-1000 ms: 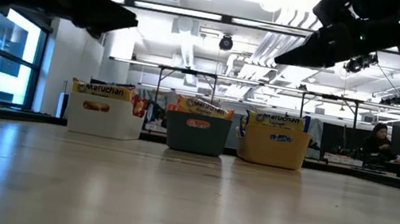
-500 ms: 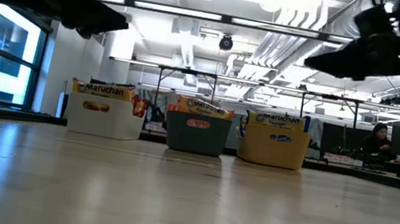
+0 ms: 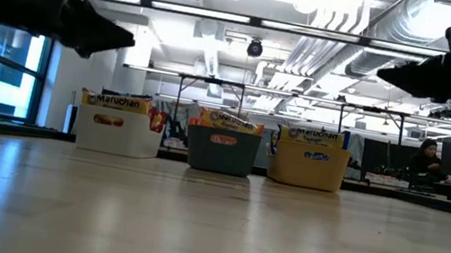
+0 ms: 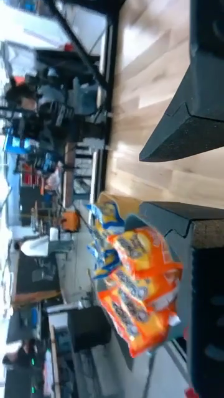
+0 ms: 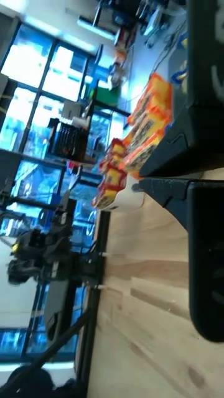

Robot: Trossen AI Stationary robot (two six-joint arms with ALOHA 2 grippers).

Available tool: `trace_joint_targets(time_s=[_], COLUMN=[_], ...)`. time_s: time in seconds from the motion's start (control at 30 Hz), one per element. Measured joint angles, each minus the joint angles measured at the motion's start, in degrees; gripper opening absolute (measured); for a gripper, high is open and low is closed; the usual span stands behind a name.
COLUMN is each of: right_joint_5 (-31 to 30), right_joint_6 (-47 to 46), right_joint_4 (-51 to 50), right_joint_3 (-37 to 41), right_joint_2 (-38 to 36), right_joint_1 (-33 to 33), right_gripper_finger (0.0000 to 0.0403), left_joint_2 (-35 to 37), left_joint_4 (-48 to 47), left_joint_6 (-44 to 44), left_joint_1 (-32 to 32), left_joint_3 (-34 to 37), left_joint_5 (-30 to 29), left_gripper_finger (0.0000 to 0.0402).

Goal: Sort Maruchan noodles
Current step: Return to Home Position

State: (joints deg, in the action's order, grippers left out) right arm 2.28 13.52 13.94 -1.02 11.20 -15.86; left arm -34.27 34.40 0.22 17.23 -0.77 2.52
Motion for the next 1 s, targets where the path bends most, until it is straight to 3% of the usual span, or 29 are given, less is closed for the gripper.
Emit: trace_joint_targets(time_s=[0.2, 0.47, 0.83, 1.0], right_joint_5=[-0.6, -3.2, -1.8, -1.6], right_joint_6=[-0.6, -1.5, -3.0, -3.0], right_joint_4=[-11.9, -12.9, -13.0, -13.1], right_joint_3=[-0.5, 0.4, 0.4, 0.4], right_joint_2=[-11.3, -11.2, -11.1, -11.1], right_joint_1=[0.0, -0.5, -6.0, -6.4], right_gripper_finger=[0.0, 0.0, 0.0, 0.0], left_joint_2=[3.1, 12.7, 33.9, 33.6], left_joint_4=[-5.6, -15.5, -33.8, -34.1], left_joint_6=[0.4, -1.0, -4.2, -3.1], left_joint_1=[2.5, 6.5, 6.8, 5.6], left_joint_3=[0.0, 0.1, 0.1, 0.1], left_joint_5=[2.2, 1.6, -2.0, -2.5], left_gripper_finger=[0.0101, 0.0101, 0.0101, 0.0101])
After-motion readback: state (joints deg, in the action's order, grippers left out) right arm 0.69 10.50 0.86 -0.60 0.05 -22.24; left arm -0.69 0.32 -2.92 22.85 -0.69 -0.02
